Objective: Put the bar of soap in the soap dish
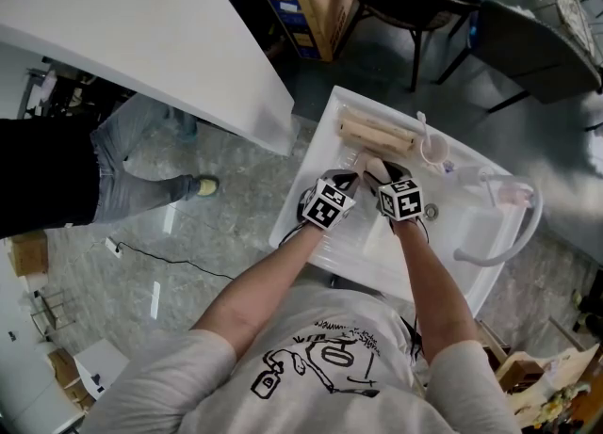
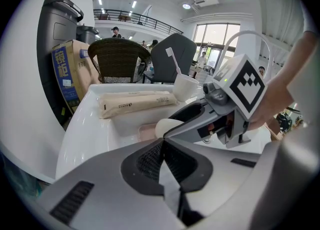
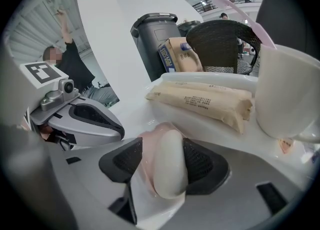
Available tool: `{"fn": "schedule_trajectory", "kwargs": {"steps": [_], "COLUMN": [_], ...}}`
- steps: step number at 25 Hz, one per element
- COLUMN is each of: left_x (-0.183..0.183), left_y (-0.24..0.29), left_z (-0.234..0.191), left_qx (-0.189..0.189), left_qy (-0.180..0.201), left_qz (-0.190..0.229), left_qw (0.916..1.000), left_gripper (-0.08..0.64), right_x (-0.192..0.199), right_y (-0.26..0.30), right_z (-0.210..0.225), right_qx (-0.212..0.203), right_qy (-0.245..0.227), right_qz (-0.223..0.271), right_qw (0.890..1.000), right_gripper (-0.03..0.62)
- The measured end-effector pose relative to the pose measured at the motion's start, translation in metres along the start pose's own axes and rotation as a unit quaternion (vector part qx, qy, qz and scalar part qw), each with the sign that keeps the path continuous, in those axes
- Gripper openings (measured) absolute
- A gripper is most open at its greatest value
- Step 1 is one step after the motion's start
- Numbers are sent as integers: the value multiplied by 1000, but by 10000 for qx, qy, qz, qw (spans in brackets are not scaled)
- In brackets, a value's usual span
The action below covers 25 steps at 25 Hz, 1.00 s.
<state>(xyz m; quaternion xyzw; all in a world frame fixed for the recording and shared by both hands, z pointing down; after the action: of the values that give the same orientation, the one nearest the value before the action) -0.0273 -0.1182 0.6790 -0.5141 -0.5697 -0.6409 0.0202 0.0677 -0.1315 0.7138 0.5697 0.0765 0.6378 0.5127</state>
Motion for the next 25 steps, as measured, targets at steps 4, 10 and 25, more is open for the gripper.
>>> {"fn": "schedule_trajectory", "kwargs": {"steps": [4, 10, 25], "left_x": [1, 2, 2], "left_y": [0, -1, -1], "left_z": [0, -1, 1], "left_qx": [4, 19, 23], "left_qy": [-10, -23, 1], "left_qz": [-11, -29, -29], "left_qw": [10000, 10000, 10000], "left_gripper": [3, 3, 3], "right_x": [0, -1, 1], "right_y": [-1, 0, -2], "right_z": [1, 1, 3], "right_qx": [10, 30, 168], "right_qy": [-14, -56, -170], "right_qz": [-17, -37, -52], "right_qw": [10000, 10000, 9997], "right_gripper": [241, 247, 267]}}
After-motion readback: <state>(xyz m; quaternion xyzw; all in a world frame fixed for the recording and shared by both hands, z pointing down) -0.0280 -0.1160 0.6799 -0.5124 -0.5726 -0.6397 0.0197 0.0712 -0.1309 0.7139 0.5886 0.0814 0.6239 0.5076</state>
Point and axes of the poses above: the fingertips, and each gripper's own axes: y forward along the fingers, z to its right, x out of its underside, the point moved 5 cm from there along -y, backward along the fingers, and after that the axes turned 1 degree about -x, right-handed, at the moved point
